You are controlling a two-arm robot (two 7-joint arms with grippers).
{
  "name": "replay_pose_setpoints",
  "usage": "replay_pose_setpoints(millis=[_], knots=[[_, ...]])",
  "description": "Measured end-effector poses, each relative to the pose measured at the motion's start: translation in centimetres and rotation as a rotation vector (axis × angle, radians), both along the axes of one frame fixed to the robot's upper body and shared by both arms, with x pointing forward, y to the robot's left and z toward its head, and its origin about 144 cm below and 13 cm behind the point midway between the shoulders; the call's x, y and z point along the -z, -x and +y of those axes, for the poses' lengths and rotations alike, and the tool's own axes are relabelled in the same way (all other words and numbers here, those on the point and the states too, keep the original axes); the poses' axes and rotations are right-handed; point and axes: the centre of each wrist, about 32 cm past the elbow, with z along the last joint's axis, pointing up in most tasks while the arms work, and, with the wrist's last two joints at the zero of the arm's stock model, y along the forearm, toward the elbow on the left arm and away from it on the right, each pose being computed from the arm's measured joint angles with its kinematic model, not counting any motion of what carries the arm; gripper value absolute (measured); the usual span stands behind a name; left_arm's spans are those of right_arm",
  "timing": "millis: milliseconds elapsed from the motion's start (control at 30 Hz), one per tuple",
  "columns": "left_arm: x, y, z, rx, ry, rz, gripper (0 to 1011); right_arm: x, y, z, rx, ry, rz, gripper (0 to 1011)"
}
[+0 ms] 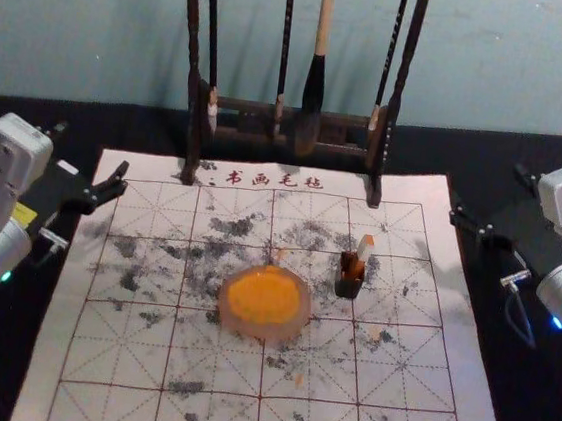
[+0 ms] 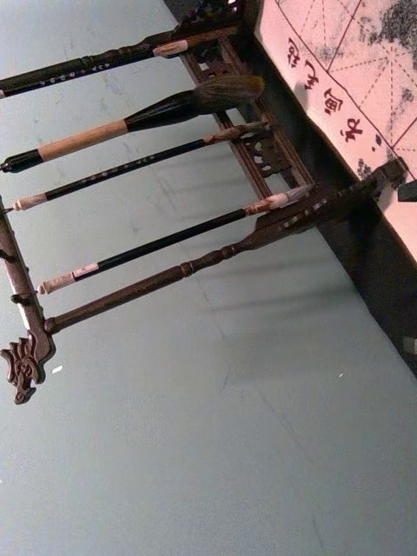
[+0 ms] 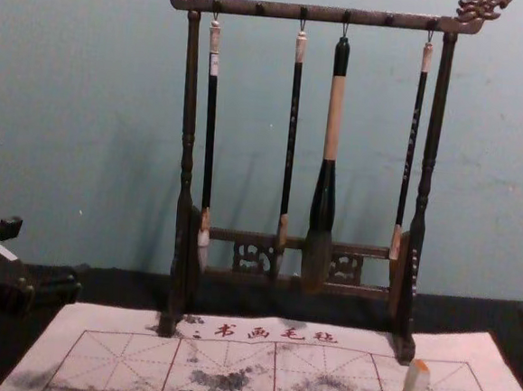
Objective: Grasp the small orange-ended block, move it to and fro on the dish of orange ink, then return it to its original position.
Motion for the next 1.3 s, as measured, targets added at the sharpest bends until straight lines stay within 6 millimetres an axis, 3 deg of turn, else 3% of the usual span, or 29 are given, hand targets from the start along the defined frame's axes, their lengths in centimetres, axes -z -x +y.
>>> replay_pose_setpoints(millis=[767,1300], knots=[[0.0,0.0,0.0,0.0,0.0,0.0,1001,-2.2,4.8,2.3,-0.195,-0.223,0.301,1004],[0.0,0.0,0.0,0.0,0.0,0.0,1001,-3.4,3.1,6.2,-0.207,-0.306,0.416,1004]])
